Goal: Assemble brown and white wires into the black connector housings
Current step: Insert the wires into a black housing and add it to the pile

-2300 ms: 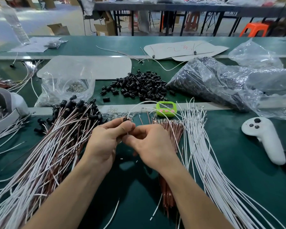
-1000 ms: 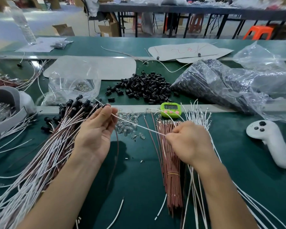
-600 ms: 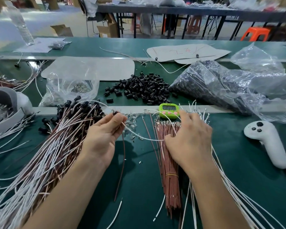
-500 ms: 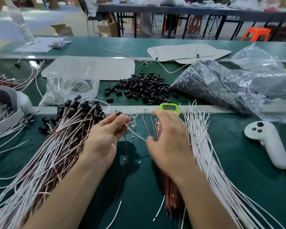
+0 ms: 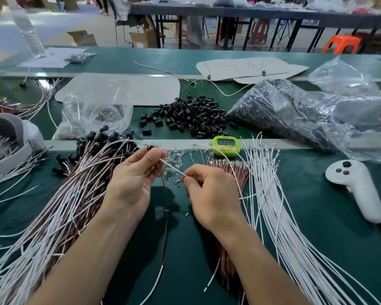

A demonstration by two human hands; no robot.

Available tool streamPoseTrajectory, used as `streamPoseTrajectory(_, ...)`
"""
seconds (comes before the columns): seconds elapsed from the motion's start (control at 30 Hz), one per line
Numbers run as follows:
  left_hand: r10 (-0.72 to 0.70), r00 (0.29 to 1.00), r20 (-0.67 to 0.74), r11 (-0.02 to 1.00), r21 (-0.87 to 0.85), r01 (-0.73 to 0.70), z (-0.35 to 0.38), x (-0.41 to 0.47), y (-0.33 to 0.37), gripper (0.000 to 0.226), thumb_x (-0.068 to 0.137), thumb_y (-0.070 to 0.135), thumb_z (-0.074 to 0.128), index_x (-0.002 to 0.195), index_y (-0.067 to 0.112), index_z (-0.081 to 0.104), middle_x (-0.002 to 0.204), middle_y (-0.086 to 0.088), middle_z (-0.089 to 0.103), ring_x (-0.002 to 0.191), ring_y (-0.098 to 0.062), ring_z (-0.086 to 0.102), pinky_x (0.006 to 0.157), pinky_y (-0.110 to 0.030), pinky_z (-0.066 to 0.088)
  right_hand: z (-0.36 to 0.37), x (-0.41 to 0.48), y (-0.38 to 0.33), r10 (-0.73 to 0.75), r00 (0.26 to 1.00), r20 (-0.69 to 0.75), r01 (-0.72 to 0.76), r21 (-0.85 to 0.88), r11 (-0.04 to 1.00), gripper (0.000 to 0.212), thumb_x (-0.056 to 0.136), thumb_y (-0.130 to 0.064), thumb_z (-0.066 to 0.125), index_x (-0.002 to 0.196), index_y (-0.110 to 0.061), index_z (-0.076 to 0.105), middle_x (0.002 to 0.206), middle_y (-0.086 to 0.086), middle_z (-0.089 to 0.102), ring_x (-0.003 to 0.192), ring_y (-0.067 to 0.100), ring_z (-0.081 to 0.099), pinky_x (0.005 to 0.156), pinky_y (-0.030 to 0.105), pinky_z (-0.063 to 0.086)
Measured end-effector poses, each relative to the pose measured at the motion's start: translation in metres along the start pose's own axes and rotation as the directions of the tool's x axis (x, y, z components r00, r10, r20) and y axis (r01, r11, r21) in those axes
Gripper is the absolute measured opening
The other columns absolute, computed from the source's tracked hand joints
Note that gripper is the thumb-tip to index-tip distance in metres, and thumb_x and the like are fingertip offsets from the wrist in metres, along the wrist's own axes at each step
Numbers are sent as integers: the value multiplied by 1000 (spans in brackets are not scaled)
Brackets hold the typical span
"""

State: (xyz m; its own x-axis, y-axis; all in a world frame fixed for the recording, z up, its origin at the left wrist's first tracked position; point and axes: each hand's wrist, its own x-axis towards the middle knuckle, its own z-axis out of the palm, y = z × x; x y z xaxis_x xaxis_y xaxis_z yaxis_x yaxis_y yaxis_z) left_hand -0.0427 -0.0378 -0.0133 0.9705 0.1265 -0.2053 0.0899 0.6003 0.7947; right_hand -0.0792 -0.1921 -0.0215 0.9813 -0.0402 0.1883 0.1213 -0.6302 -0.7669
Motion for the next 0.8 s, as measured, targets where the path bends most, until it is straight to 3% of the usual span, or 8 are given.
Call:
streamPoseTrajectory(0.1, -11, 999, 31, 1000, -24, 12, 0, -2, 0, 3, 66, 16, 76, 67, 15, 79, 75, -2, 74, 75, -10, 71, 89, -28, 53, -2, 0, 2, 15, 999, 33, -9, -197, 980, 14, 95, -24, 63, 84, -26, 72, 63, -13, 63, 65, 12, 59, 63, 28, 42)
streamPoseTrajectory(0.17, -8, 999, 48, 1000, -23, 9, 1, -3, 0, 4, 67, 17, 76, 66, 17, 79, 75, -1, 74, 75, -10, 71, 88, -27, 53, -3, -1, 4, 15, 999, 29, -8, -239, 971, 12, 92, -23, 63, 86, -26, 73, 69, -14, 69, 70, 12, 63, 68, 28, 47)
streamPoseTrajectory(0.27, 30, 996, 79, 997, 66, -35, 5, -7, -2, 11, 57, 17, 80, 68, 15, 79, 74, -1, 73, 73, -10, 70, 83, -23, 55, -3, -3, 2, -12, 1000, 15, 13, -41, 999, 19, 87, -29, 73, 106, -29, 76, 91, -15, 77, 85, 2, 70, 83, 20, 56)
streamPoseTrajectory(0.33, 59, 992, 116, 986, 150, -76, 11, -13, -8, 22, 54, 17, 82, 74, 10, 76, 74, -3, 73, 70, -12, 69, 74, -21, 58, 0, -2, 1, 23, 997, 77, -37, 197, 980, 26, 83, -30, 78, 109, -30, 75, 91, -17, 78, 84, -4, 71, 80, 15, 56)
streamPoseTrajectory(0.5, 96, 986, 134, 968, 220, -124, 19, -23, -19, 30, 60, 3, 79, 89, -2, 69, 74, -9, 74, 67, -19, 71, 66, -27, 61, 7, 3, 4, 105, 971, 214, -196, 471, 860, 1, 91, -18, 75, 92, -17, 76, 70, 1, 76, 59, 18, 70, 61, 39, 60)
streamPoseTrajectory(0.6, 108, 985, 135, 958, 249, -139, 20, -25, -19, 39, 58, 4, 81, 94, -5, 70, 76, -12, 76, 63, -21, 71, 62, -27, 60, 8, 5, 4, 115, 965, 235, -226, 525, 821, 12, 94, -12, 72, 84, -14, 79, 74, 7, 77, 66, 21, 73, 71, 47, 64)
streamPoseTrajectory(0.67, 120, 984, 134, 953, 262, -152, 20, -26, -18, 31, 56, 7, 83, 85, 4, 75, 77, -12, 77, 64, -20, 72, 61, -27, 60, 7, 4, 3, 117, 960, 256, -239, 521, 819, 17, 94, -11, 71, 82, -18, 80, 73, 7, 77, 66, 23, 74, 71, 45, 63)
streamPoseTrajectory(0.8, 146, 985, 95, 955, 244, -166, 17, -21, -15, 18, 54, 11, 84, 70, 18, 80, 75, -7, 77, 67, -15, 71, 62, -22, 58, 7, 5, 4, 153, 963, 224, -238, 426, 873, 18, 92, -25, 70, 80, -15, 80, 74, 10, 77, 75, 35, 75, 78, 55, 61)
